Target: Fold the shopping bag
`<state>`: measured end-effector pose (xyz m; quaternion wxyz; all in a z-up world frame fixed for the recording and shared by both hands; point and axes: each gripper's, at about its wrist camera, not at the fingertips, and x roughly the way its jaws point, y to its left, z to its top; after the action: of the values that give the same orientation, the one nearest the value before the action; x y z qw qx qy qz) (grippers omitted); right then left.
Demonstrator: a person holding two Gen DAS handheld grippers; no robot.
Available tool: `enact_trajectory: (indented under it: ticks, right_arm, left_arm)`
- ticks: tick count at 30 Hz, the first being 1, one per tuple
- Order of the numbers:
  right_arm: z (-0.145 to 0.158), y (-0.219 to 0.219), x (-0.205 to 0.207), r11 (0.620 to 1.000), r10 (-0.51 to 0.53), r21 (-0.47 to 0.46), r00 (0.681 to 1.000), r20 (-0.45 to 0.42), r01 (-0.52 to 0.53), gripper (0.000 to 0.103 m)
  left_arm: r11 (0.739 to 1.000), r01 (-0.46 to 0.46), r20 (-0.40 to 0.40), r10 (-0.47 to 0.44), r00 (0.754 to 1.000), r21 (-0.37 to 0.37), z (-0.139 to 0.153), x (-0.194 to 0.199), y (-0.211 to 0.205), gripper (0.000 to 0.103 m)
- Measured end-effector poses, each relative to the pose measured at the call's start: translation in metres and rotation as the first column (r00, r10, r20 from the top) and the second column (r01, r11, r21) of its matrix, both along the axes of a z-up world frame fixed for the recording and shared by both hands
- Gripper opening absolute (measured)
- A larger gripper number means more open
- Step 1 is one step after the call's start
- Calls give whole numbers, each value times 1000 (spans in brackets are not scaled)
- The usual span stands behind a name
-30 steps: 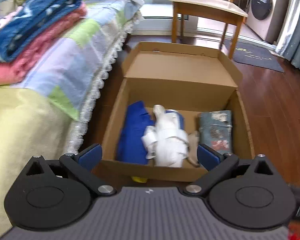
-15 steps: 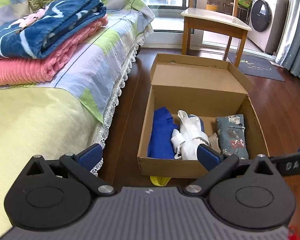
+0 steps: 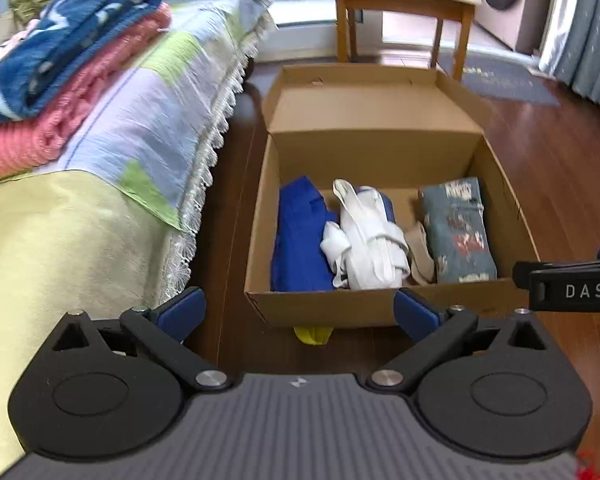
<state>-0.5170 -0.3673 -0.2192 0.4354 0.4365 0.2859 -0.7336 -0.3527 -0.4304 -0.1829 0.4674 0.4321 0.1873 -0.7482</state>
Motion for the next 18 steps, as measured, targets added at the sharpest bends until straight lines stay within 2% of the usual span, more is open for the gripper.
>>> enact_trajectory:
  ticks: [11, 18]
  right_arm:
    - [-29, 0, -24, 994, -111, 26, 976, 189, 108, 102]
    - [-41, -2, -21, 992, -118, 61, 972, 203, 107, 102]
  left_arm:
    - [996, 30, 59, -34, 998, 80, -24, -8, -5, 101]
    - [995, 16, 60, -22, 998, 94, -30, -7, -11, 101]
